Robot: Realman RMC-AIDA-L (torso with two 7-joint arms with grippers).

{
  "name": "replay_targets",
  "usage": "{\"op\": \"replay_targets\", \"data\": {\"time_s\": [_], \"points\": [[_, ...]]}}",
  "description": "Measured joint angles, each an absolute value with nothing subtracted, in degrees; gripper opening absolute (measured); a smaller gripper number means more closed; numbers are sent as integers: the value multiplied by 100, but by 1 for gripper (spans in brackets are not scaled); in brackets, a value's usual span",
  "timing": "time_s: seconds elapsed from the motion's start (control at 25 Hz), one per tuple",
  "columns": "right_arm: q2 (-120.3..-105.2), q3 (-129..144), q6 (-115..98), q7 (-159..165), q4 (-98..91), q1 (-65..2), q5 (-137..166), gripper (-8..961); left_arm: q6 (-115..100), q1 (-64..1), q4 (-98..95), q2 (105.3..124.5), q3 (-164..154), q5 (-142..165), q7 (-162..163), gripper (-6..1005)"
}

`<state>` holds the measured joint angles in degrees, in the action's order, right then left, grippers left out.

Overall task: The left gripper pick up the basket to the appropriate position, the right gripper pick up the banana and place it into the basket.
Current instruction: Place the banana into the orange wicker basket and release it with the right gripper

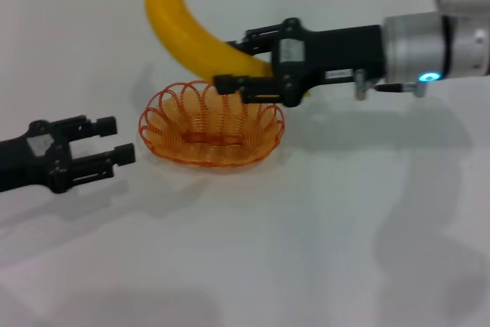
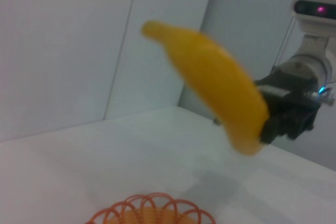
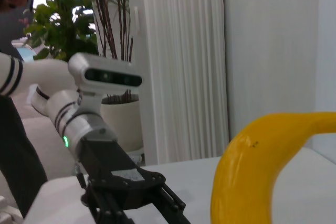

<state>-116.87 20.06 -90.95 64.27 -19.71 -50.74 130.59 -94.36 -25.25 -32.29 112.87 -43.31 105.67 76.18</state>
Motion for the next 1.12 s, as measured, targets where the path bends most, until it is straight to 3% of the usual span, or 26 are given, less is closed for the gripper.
{"op": "replay_targets", "data": {"time_s": [0.32, 1.08, 1.12], "points": [[-11711, 2187, -7929, 6204, -1272, -5271, 13067, 557, -9387, -3043, -2889, 11259, -4333, 10960, 7718, 690], [-11724, 2151, -7664, 5975, -996, -5153, 13015, 617, -9140, -3052, -2915, 11258, -4263, 11415, 8151, 690], [-11722, 2154, -7672, 5984, -996, -5145, 13014, 653, -9140, -3053, -2917, 11258, -4262, 11409, 8151, 690]]}}
